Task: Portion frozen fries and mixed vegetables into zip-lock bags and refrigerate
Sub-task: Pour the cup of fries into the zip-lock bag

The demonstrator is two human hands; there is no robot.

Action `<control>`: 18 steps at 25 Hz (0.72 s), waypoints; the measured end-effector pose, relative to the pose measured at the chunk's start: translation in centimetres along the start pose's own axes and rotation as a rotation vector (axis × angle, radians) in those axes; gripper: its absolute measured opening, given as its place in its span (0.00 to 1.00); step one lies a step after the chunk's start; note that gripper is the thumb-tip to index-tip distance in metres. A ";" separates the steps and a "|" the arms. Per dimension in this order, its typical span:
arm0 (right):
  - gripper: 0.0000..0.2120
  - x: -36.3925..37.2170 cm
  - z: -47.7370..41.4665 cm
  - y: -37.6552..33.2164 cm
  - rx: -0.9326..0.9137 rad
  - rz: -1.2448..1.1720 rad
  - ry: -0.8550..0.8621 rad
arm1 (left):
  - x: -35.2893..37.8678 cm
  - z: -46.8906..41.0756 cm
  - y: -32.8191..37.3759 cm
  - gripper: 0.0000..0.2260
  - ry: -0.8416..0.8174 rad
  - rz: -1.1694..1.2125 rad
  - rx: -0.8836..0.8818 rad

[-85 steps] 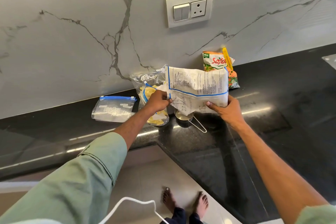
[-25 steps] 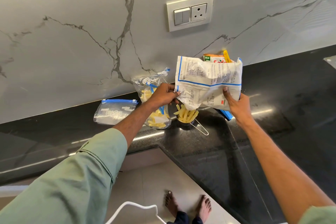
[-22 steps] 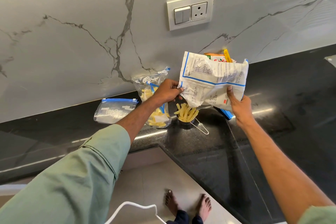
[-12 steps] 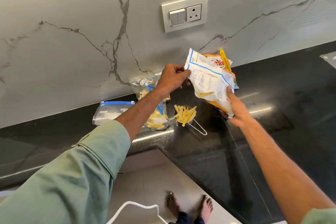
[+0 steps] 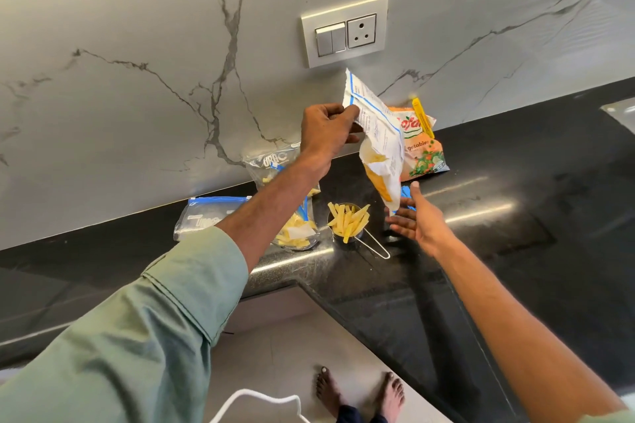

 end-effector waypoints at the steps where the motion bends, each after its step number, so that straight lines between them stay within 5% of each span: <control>1: 0.26 0.0 0.0 0.6 -0.002 0.034 -0.010 | -0.1 0.4 0.2 0.05 0.052 0.020 0.026; 5: 0.22 -0.4 -0.2 2.1 -0.042 0.280 -0.025 | 0.2 1.5 -0.5 0.08 0.174 0.064 0.047; 11: 0.22 1.6 0.5 4.4 0.002 0.622 -0.159 | 4.3 0.1 -5.5 0.06 -0.092 0.082 -0.229; 15: 0.17 3.2 1.5 5.9 0.044 0.639 -0.268 | 2.3 -0.1 -5.9 0.16 -0.241 -0.399 0.019; 18: 0.13 3.5 1.4 5.7 -0.036 0.650 -0.241 | -3.8 0.1 -7.5 0.14 0.038 -0.861 0.250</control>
Point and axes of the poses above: each hand's wrist, its own z-axis away from the middle knuckle, its own x-axis out of the palm, y = z × x, the point moved 7 cm from there along -z, towards the middle knuckle, and after that the axes turned 8 degrees about -z, right-handed, at the moved point
